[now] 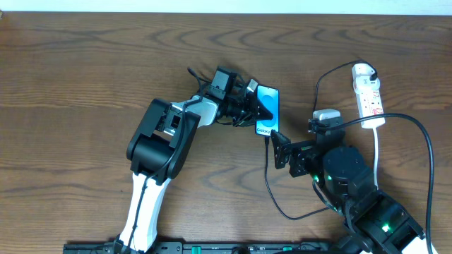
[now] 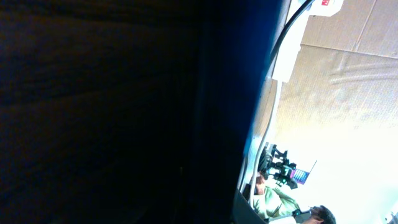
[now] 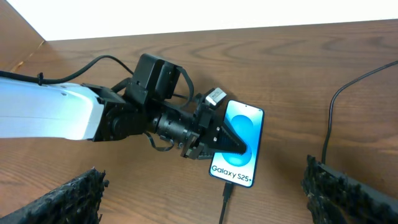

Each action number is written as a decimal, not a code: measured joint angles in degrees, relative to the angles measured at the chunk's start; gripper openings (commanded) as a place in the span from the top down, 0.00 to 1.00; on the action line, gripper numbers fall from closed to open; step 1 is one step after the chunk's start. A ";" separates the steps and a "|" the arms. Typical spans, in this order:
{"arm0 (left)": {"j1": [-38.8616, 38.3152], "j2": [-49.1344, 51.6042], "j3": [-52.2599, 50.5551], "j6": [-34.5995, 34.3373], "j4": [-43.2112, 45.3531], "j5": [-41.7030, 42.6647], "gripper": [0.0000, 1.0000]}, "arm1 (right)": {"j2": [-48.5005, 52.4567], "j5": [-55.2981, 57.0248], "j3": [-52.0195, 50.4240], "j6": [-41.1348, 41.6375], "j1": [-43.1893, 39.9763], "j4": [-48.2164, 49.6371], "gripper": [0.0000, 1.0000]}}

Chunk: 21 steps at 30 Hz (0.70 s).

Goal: Plug charger to phone and switch on socket
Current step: 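Lower the plugged phone upright onto the table with the left gripper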

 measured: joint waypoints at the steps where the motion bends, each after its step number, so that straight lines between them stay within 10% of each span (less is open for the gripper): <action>1: 0.00 0.00 0.00 0.00 0.00 0.02 0.83 | 0.02 0.00 0.00 0.00 0.00 0.00 0.01; 21: -0.15 -0.57 0.11 -0.04 0.07 -0.72 0.70 | 0.00 0.00 0.00 0.00 0.00 -1.55 0.01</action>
